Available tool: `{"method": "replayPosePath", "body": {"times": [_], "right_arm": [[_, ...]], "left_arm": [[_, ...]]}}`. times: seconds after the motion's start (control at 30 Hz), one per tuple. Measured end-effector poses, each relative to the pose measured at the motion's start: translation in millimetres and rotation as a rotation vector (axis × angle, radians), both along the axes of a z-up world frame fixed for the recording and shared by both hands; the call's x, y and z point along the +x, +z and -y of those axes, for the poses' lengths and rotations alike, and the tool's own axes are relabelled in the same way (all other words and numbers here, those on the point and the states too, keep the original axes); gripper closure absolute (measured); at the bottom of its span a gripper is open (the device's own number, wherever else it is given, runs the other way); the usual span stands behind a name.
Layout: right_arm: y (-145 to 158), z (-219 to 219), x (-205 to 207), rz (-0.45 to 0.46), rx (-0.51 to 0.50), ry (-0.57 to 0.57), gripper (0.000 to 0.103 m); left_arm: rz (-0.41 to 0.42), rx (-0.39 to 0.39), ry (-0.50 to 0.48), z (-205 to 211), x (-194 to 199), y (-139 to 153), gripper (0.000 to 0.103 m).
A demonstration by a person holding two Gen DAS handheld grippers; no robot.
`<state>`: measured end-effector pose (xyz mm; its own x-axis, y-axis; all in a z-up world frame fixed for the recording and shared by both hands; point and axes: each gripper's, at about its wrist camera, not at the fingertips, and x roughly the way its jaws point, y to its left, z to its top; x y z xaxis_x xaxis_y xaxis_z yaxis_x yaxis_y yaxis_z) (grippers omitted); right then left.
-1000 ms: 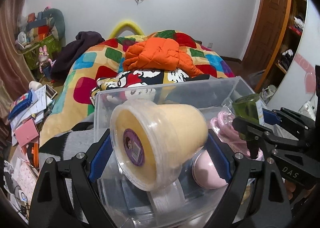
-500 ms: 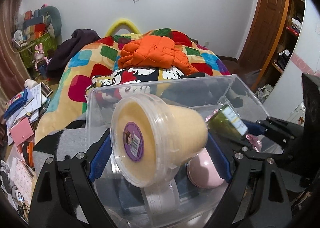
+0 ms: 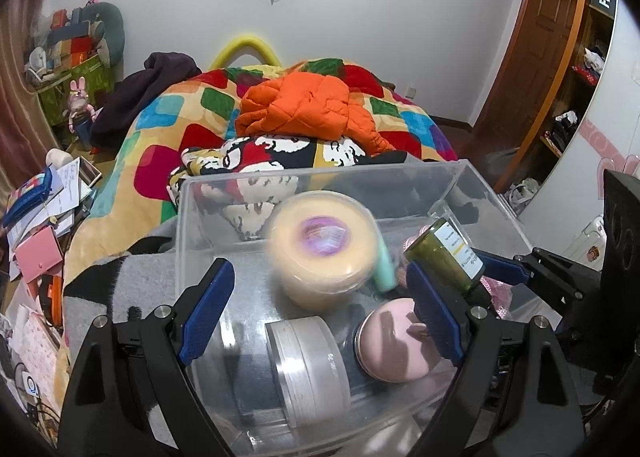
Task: Organize objects
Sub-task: 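Release the beige container into the box while right tool releases the green bottle inside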
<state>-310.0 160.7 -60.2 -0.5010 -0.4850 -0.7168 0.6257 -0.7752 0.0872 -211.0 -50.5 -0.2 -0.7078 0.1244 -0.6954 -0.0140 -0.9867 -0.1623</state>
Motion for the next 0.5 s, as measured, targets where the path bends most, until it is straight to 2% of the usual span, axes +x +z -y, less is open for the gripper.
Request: {"method": "replayPosePath", "body": {"times": [0.3,0.4,0.5], "right_arm": [[7,-5,8,0.000,-0.013,-0.009,0.041],[10,-9,11,-0.010,-0.017,-0.020,0.029],[15,-15,15,-0.022,-0.032,-0.033,0.027]], "left_arm": [[-0.017,-0.017,-0.002,-3,10,8,0.014],[-0.027,-0.028,-0.002,-5,15,12,0.014],[-0.037,-0.040,-0.002,-7,20,16,0.013]]}}
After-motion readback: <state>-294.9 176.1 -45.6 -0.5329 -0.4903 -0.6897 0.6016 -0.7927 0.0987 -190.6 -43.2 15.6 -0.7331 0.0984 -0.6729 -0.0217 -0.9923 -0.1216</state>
